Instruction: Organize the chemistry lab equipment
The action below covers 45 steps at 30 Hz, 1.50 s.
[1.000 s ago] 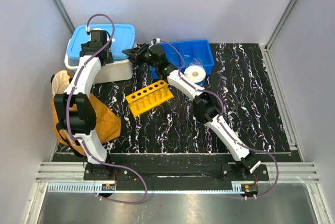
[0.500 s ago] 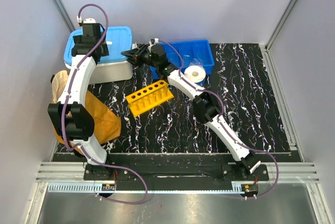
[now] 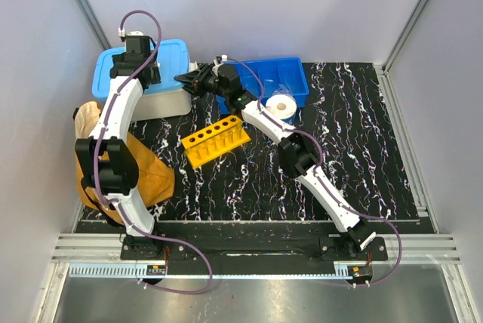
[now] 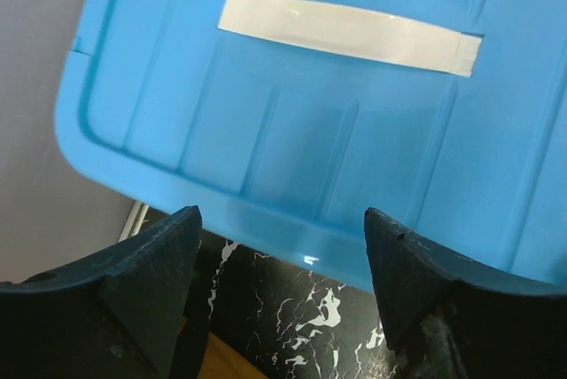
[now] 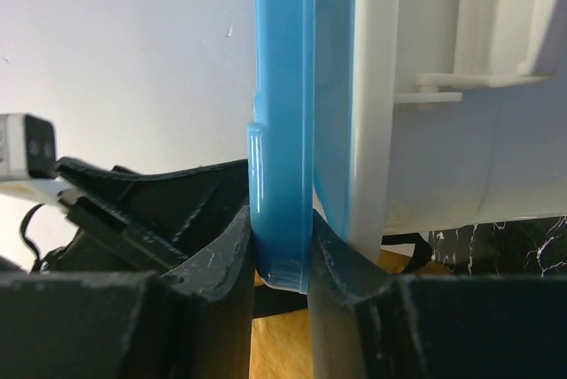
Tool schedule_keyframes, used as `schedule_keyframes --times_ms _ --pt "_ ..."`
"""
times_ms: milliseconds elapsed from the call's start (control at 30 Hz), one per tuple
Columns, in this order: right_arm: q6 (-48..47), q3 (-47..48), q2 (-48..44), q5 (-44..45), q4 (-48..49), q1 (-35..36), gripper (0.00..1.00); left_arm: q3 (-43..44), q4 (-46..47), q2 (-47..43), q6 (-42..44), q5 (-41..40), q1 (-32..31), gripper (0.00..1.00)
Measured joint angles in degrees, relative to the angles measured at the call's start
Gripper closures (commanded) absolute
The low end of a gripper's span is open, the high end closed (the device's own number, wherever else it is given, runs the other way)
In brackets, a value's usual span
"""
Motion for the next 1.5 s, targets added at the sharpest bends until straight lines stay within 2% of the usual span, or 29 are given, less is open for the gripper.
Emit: schedule_keyframes --times_ms 33,167,233,300,467,667,900,1267,1500 --pt "0.0 0.0 0.0 0.0 0.0 0.0 1.00 0.0 0.0 0.8 0.0 0.1 0.0 0.22" --pt "-0.2 -0.1 0.0 0.0 -0.6 -0.1 0.85 0.7 1.2 4.0 0.0 0.2 0.1 0.22" --pt "-0.4 -0.1 0.0 0.3 -0.6 -0.1 0.72 1.6 2.0 4.6 0.1 0.3 0.1 0.22" --pt "-1.0 -0.1 0.0 0.4 -0.9 -0.2 0.64 1.6 2.1 4.9 0.1 0.3 0.2 0.22" --pt "-3.4 -5.1 -3.7 0.8 -0.8 -0.5 0.53 1.9 2.4 5.3 0.1 0.3 0.3 0.22" --pt "-6.9 -9.0 -7.5 0.7 -3.1 -1.0 0.45 2.3 2.6 5.9 0.3 0.4 0.5 0.22" --pt "-13.6 -9.0 -10.6 0.9 -11.8 -2.5 0.43 3.0 3.0 6.8 0.4 0.4 1.9 0.22" --pt "-29.0 -4.1 -11.8 5.1 -25.1 -5.5 0.37 7.3 -0.4 9.9 0.7 0.8 2.1 0.22" --pt "-35.6 -2.8 -11.8 5.9 -24.6 -5.2 0.23 11.4 -2.1 9.9 -0.3 5.5 2.2 0.22"
